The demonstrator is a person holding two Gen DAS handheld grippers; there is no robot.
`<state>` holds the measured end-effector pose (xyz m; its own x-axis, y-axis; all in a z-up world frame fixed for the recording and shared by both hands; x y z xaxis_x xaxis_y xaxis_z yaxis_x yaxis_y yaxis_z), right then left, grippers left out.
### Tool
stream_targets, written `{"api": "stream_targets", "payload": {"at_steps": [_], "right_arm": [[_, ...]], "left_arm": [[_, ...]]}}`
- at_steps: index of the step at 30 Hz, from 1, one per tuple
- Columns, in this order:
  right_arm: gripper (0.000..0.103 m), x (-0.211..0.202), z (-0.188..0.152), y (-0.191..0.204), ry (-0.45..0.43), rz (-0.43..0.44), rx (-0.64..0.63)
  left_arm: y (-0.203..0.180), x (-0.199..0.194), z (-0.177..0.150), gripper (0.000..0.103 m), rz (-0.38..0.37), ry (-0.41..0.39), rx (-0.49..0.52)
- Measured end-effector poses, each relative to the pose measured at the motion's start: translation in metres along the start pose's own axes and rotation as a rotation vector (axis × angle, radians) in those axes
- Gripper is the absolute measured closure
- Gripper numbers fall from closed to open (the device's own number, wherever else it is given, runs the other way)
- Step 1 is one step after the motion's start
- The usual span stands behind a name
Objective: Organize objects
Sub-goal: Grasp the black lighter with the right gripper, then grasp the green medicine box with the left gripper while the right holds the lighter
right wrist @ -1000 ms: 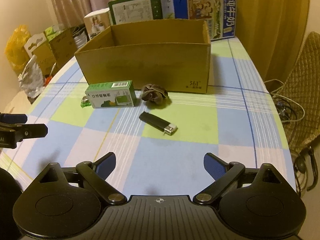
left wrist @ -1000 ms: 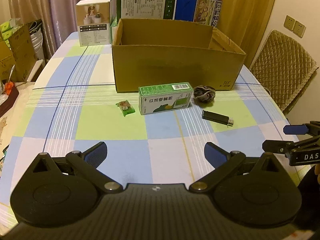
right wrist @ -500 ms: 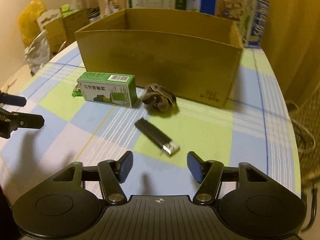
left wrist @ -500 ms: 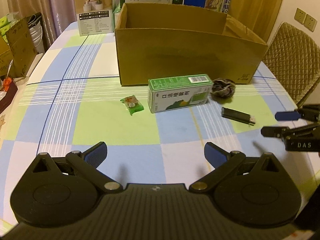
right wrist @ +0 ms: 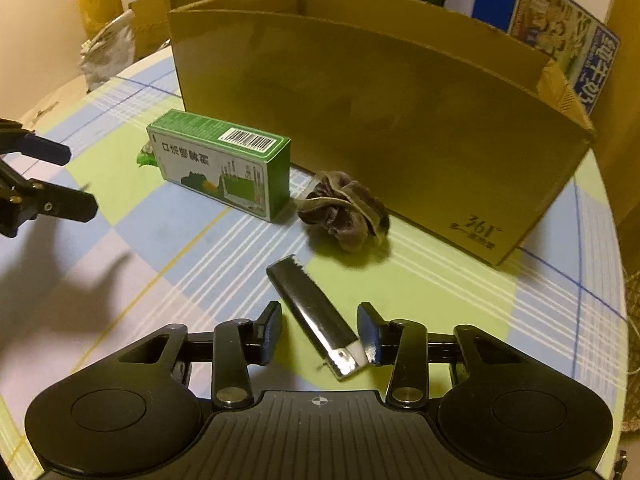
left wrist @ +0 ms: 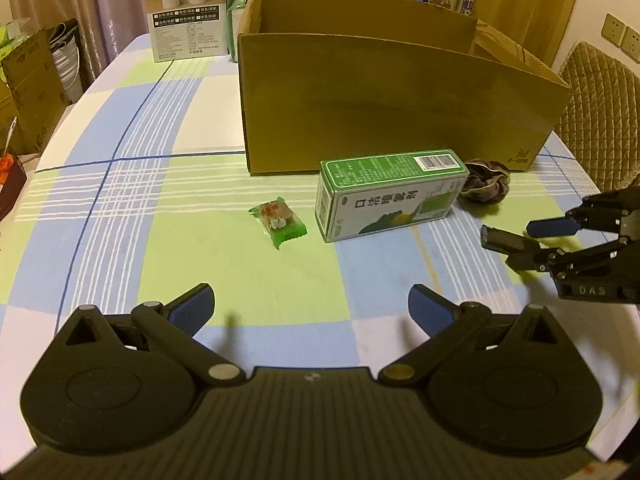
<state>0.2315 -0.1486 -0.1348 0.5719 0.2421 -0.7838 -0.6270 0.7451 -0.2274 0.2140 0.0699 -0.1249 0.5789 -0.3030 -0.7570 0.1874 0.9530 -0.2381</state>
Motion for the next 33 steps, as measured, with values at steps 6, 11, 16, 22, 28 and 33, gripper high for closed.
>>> {"api": "stream_targets", "payload": {"at_steps": [6, 11, 16, 22, 28, 33], "right_arm": [[0.083, 0.000, 0.002, 0.006, 0.002, 0.015, 0.038], [0.084, -0.006, -0.001, 0.004, 0.026, 0.015, 0.153], [0.084, -0.018, -0.008, 0.001, 0.028, 0.017, 0.237], [0.084, -0.025, -0.015, -0.001, 0.037, 0.002, 0.275], [0.084, -0.032, -0.027, -0.007, 0.067, -0.046, 0.356], [0.084, -0.037, -0.037, -0.003, 0.067, -0.044, 0.384]], "left_arm": [[-0.003, 0.008, 0.007, 0.002, -0.006, -0.014, 0.050], [-0.019, 0.018, 0.026, 0.003, -0.012, -0.027, 0.243], [-0.030, 0.039, 0.048, 0.012, -0.057, -0.006, 0.393], [-0.040, 0.065, 0.055, 0.040, -0.083, 0.078, 0.505], [-0.052, 0.043, 0.038, 0.074, -0.055, 0.119, 0.425], [-0.070, 0.018, 0.009, 0.078, -0.109, 0.113, 0.308]]}}
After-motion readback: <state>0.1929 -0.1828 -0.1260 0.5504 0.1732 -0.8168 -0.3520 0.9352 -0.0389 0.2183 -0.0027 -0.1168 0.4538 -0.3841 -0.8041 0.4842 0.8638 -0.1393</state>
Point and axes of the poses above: each gripper's, at about its wrist camera, not at the fingertips, and x roughly the way its jaws point, y to its left, z to its top, the point moved 4 cm from there along x, roughly the way its jaws point, and after that the axes turned 13 degrees about -z, right-handed, at the moved point
